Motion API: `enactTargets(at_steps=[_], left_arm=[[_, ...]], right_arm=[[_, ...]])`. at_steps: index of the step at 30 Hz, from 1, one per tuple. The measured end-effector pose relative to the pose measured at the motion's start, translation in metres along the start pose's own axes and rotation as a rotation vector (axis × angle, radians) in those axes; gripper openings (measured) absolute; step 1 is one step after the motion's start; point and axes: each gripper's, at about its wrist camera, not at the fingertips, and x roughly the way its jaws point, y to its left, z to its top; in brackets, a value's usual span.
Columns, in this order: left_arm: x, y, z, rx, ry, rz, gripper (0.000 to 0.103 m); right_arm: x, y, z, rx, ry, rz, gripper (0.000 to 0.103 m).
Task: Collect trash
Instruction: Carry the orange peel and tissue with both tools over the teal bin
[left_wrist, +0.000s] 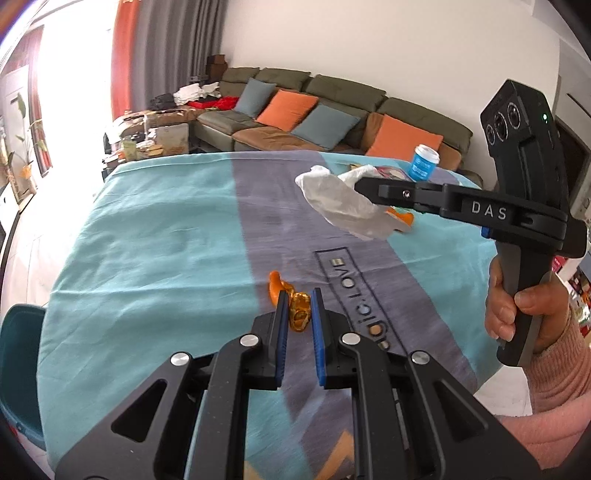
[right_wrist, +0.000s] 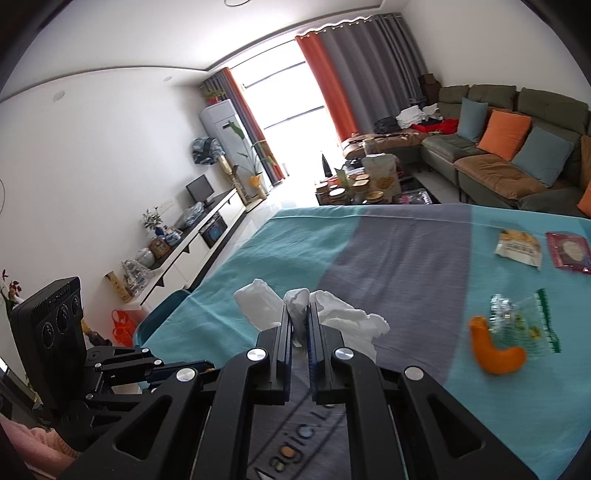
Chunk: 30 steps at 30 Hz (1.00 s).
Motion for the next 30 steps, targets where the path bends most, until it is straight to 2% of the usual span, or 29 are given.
enactTargets(at_steps=[13, 30], left_arm=[[-0.045, 0.045, -0.013, -0.077, -0.042, 0.098, 0.012], [-0.086, 0.102, -0.026, -0.172, -0.08, 0.237, 0.012]], right_arm=[[0.035, 0.031, 0.003, -0.027, 0.057, 0.087, 0.006], [0.085, 0.093, 0.003, -0.098, 0.135, 0.209, 0.006]])
